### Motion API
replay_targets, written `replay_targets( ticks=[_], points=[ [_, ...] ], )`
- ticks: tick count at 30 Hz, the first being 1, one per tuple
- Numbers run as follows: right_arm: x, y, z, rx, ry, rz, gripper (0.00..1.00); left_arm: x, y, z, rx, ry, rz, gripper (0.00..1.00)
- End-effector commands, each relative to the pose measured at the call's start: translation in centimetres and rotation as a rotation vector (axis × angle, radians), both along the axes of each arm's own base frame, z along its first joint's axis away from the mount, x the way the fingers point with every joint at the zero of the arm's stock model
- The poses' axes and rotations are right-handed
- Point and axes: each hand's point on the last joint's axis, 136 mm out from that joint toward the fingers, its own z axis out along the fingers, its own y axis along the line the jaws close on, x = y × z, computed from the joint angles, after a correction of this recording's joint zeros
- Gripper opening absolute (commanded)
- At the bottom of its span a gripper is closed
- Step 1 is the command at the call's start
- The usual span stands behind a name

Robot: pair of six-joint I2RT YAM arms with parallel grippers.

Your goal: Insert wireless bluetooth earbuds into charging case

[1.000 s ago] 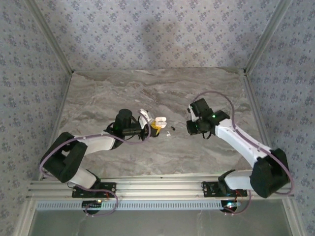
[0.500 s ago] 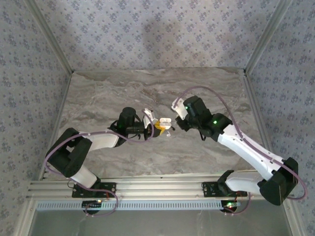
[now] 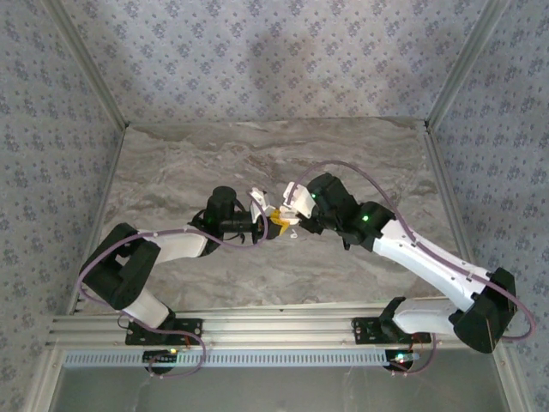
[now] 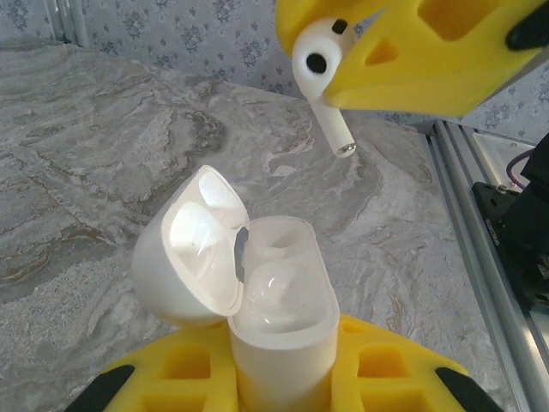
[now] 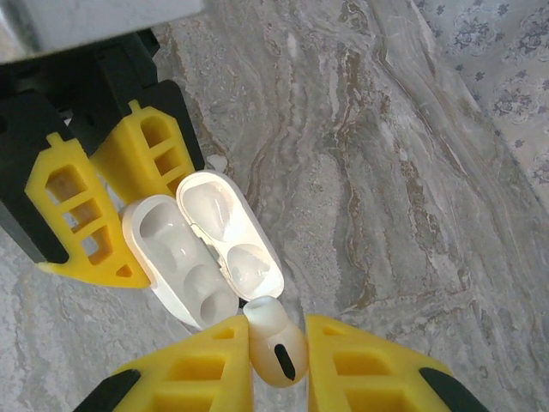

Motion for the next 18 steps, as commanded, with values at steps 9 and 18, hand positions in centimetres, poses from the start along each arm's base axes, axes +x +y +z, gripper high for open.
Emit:
replay_targets(
  ticks=[9,18],
  points=[
    [0.3,0.6,0.1,-0.039,-0.029,0.023,0.19,-0.6,-0.7,3.2,-0.075,-0.061,-0.047,0.16],
    [0.7,0.6,-0.5,-0.075,-0.038,0.017,0.19,-0.8,-0.6,3.9,-0.084,-0.072,-0.049,0.16]
  ],
)
